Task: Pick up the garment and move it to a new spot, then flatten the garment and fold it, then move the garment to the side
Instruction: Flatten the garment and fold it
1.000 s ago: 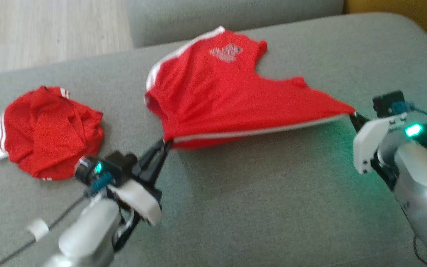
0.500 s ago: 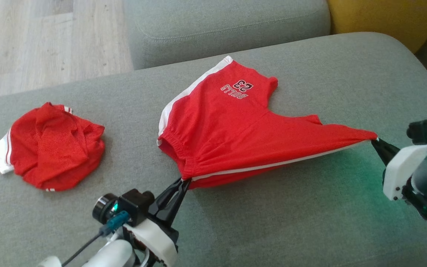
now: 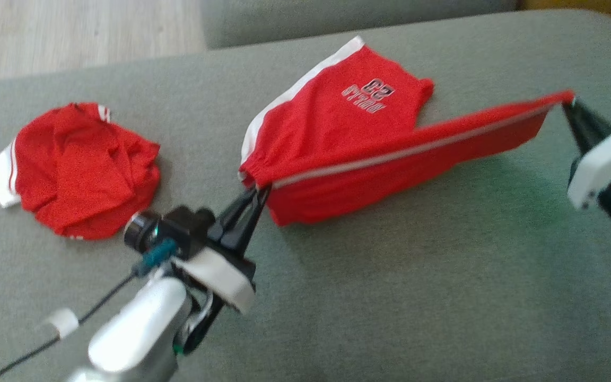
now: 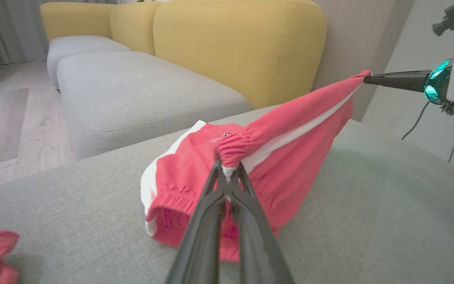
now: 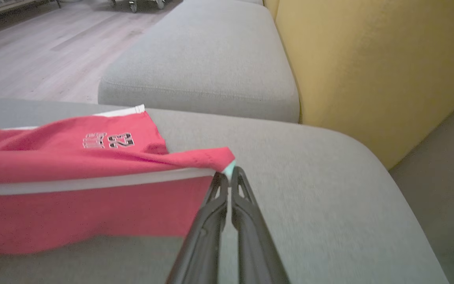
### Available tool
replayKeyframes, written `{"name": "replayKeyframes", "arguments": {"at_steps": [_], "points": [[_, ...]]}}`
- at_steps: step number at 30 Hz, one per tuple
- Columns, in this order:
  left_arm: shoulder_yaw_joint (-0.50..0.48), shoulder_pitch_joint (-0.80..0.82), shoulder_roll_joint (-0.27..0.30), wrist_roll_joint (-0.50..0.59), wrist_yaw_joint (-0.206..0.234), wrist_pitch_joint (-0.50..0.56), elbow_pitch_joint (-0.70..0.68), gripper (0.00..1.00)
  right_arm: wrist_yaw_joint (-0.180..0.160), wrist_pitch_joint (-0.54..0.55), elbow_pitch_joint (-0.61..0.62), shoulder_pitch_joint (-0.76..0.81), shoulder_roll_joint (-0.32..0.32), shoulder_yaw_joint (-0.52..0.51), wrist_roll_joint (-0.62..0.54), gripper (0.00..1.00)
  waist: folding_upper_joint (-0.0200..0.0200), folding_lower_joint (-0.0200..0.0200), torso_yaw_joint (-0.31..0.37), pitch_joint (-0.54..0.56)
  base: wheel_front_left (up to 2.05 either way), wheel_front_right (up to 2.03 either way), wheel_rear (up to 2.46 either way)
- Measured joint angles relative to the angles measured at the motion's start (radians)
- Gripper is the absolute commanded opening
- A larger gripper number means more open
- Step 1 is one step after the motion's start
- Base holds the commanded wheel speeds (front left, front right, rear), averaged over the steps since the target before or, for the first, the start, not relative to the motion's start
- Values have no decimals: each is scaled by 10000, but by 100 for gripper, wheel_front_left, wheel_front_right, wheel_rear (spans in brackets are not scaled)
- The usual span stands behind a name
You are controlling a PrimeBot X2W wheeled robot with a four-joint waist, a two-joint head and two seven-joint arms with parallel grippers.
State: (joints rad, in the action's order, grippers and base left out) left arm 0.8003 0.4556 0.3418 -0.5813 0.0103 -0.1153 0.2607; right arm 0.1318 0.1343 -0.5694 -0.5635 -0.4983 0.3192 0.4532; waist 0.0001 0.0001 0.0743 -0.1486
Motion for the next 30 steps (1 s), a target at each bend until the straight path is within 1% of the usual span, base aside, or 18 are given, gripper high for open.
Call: {"name": "replayKeyframes", "arguments": {"at_steps": [4, 8, 12, 15, 19, 28, 29, 30], "points": [[-211, 732, -169, 0, 0, 90, 464, 0, 0, 274, -48, -926, 299, -174, -443, 0, 0, 1, -303, -540, 0, 0, 0], [-282, 1507, -385, 2, -2, 96, 1016, 0, 0, 345, -487, -1898, 506, -151, -899, 0, 0, 2, -650, -1052, 0, 0, 0], [-276, 2214, -759, 13, -35, 100, 1517, 0, 0, 343, -1243, -2894, 522, 73, -1151, 0, 0, 2, -1058, -1486, 0, 0, 0], [-236, 2617, -1028, 75, -203, 94, 1952, 0, 0, 221, -1904, -3527, 558, 336, -1308, 0, -1, 1, -1413, -1763, 0, 0, 0], [-150, 2868, -1476, 90, -316, -12, 2468, 0, 0, -79, -2780, -3955, 550, 717, -1526, 0, 0, 0, -1896, -2023, 0, 0, 0], [117, 3568, -2159, 194, -558, -330, 3315, 0, 0, -715, -4378, -5318, 491, 959, -1542, 0, -1, 0, -2625, -2721, 0, 0, 0], [117, 3568, -2159, 194, -558, -330, 3315, 0, 0, -715, -4378, -5318, 491, 959, -1542, 25, -1, 0, -2625, -2721, 0, 0, 0], [134, 3687, -2247, 194, -581, -357, 3417, 12, 0, -775, -4556, -5451, 489, 959, -1542, 100, -1, 0, -2700, -2795, 0, 0, 0]]}}
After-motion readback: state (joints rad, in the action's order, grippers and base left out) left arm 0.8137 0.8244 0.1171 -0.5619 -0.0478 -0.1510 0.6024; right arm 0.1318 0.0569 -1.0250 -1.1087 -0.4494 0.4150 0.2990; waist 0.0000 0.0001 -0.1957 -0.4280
